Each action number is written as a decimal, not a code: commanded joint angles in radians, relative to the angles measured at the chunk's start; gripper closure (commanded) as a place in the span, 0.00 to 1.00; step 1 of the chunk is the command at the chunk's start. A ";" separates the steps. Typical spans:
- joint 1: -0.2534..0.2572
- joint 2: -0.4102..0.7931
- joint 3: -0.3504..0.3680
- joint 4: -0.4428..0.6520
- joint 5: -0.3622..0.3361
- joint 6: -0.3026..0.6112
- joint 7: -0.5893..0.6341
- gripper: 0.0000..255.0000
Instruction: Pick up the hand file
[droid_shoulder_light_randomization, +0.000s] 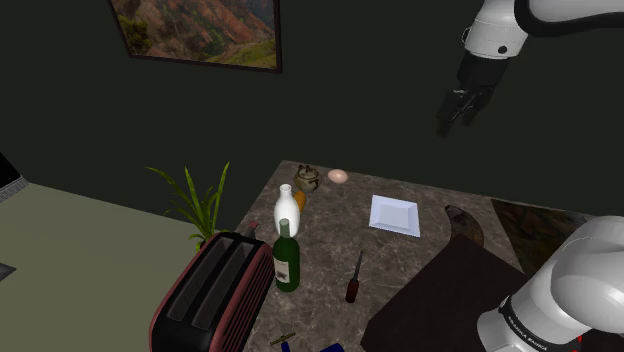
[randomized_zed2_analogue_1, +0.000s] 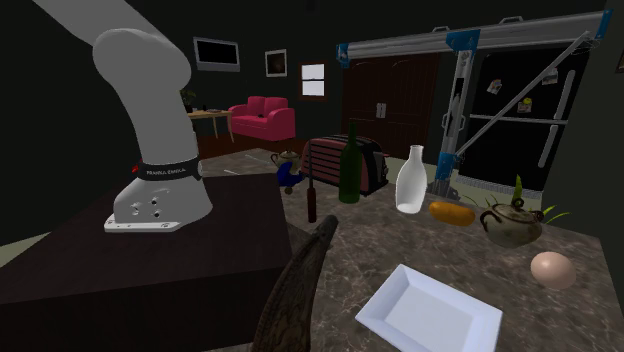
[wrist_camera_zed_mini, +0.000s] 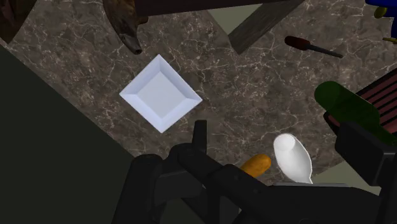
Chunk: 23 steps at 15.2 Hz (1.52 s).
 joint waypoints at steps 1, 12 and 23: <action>0.000 0.000 0.000 0.000 0.000 0.000 0.000 0.00; -0.007 0.125 0.124 -0.231 0.100 0.250 0.269 0.00; 0.003 0.427 0.243 -0.326 0.198 0.555 0.521 0.00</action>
